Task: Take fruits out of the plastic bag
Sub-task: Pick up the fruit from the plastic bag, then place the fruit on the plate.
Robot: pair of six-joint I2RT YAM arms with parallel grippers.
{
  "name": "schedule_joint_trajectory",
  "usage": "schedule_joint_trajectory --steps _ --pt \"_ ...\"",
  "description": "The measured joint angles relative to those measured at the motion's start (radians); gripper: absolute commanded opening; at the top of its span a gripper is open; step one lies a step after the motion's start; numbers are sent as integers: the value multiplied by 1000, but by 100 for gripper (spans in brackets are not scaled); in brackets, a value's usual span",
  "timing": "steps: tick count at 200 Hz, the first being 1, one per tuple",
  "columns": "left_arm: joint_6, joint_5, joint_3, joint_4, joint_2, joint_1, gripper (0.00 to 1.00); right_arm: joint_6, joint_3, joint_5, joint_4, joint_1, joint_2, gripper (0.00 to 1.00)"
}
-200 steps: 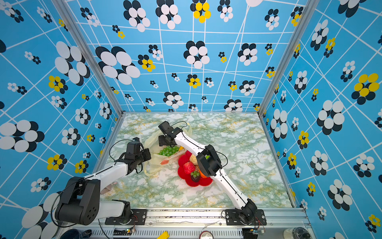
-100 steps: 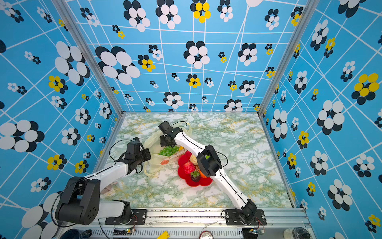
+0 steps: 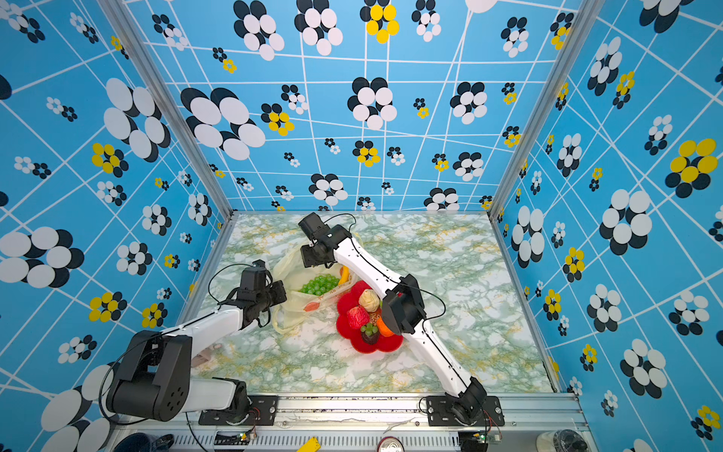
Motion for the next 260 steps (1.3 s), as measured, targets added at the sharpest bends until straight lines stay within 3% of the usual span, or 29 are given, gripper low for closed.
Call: schedule_joint_trajectory --steps 79,128,189,260 --pt "0 0 0 0 0 0 0 -45 -143 26 -121 29 -183 54" --pt "0 0 0 0 0 0 0 -63 -380 48 -137 49 -350 55" --pt "0 0 0 -1 0 0 0 -63 -564 84 -151 50 -517 54" --pt "1 0 0 -2 -4 0 0 -63 -829 185 -310 50 -734 55"
